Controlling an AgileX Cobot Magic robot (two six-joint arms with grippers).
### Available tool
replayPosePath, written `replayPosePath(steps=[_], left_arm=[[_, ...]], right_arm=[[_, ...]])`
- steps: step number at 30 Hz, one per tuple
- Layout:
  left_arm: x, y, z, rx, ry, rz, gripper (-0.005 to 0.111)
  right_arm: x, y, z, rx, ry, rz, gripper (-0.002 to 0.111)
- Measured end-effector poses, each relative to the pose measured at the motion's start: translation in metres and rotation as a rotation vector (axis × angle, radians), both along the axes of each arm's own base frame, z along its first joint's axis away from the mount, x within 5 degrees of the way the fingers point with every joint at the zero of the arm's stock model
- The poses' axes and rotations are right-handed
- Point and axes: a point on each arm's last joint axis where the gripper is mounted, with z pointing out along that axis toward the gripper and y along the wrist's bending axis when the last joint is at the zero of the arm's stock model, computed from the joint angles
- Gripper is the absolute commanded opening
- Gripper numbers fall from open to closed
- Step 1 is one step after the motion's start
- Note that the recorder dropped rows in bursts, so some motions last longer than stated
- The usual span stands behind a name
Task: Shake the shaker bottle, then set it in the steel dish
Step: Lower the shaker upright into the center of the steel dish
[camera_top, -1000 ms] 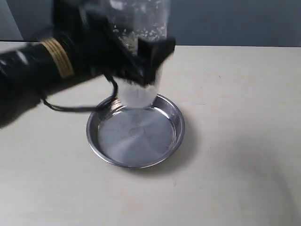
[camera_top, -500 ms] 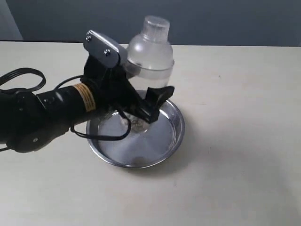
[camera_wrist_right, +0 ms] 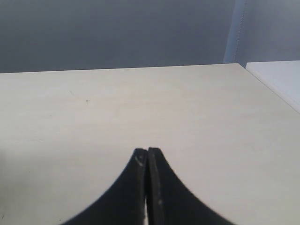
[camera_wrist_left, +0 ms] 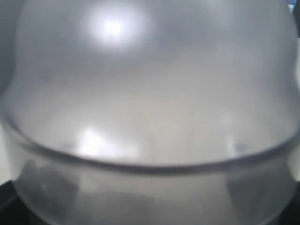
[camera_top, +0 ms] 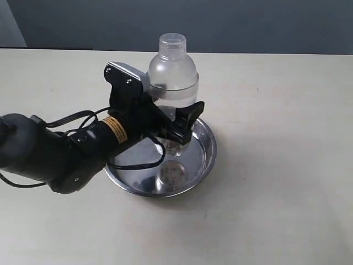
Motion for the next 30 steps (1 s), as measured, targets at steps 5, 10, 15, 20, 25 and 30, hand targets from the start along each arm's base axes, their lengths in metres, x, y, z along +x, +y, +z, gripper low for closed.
replayPosePath(steps=[5, 10, 15, 20, 25, 30], left_arm=[[0.002, 0.000, -0.014, -0.004, 0.014, 0.018, 0.000], [0.006, 0.005, -0.032, -0.001, 0.060, 0.080, 0.000], [0.005, 0.004, -0.038, 0.014, 0.057, 0.066, 0.016], [0.004, 0.003, -0.038, 0.051, 0.032, 0.046, 0.063], [0.007, 0.007, -0.038, 0.098, -0.007, 0.030, 0.105], [0.010, 0.013, -0.035, 0.089, -0.045, -0.031, 0.105]], right_arm=[[0.000, 0.000, 0.000, 0.000, 0.000, 0.000, -0.001], [0.000, 0.000, 0.000, 0.000, 0.000, 0.000, -0.001], [0.000, 0.000, 0.000, 0.000, 0.000, 0.000, -0.001], [0.000, 0.000, 0.000, 0.000, 0.000, 0.000, -0.001], [0.000, 0.000, 0.000, 0.000, 0.000, 0.000, -0.001], [0.000, 0.000, 0.000, 0.000, 0.000, 0.000, -0.001]])
